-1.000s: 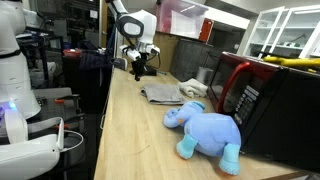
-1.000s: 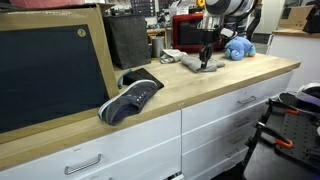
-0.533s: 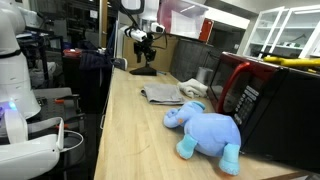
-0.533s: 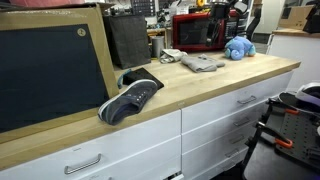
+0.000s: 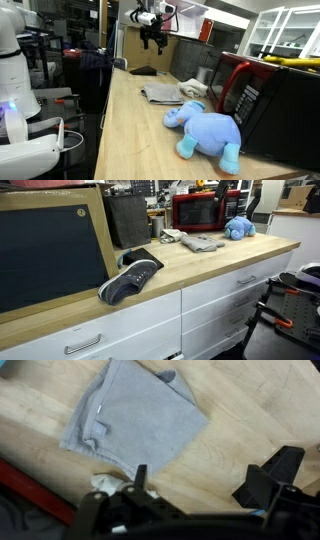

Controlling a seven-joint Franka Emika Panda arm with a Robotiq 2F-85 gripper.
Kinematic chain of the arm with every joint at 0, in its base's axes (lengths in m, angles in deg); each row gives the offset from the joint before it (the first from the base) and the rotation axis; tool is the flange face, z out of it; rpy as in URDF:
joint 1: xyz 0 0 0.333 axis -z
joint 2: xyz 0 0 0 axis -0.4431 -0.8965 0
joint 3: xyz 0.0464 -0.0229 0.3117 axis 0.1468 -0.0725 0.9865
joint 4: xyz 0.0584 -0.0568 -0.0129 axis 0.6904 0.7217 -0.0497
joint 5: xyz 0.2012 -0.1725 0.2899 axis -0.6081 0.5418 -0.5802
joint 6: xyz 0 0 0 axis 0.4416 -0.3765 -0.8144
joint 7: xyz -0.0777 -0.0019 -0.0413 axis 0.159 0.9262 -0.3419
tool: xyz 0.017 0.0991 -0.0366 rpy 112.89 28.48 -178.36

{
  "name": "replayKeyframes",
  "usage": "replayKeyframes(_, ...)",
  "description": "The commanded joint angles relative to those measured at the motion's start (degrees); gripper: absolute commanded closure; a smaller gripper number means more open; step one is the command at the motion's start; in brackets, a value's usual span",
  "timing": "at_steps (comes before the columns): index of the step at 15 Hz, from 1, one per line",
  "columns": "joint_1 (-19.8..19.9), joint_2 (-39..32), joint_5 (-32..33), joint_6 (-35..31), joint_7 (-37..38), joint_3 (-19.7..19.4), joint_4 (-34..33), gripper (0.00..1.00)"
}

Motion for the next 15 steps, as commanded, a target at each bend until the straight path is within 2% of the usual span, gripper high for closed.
replayKeyframes(1, -1.52, 1.86, -1.18, 3.37, -0.66, -1.36, -3.51, 0.0)
replayKeyframes(7, -2.78, 2.34, 0.72, 7.99, 2.38, 0.08, -9.25, 0.0)
replayKeyframes(15, -4.78, 2.59, 0.16, 9.75, 6.4, 1.48, -14.03, 0.0)
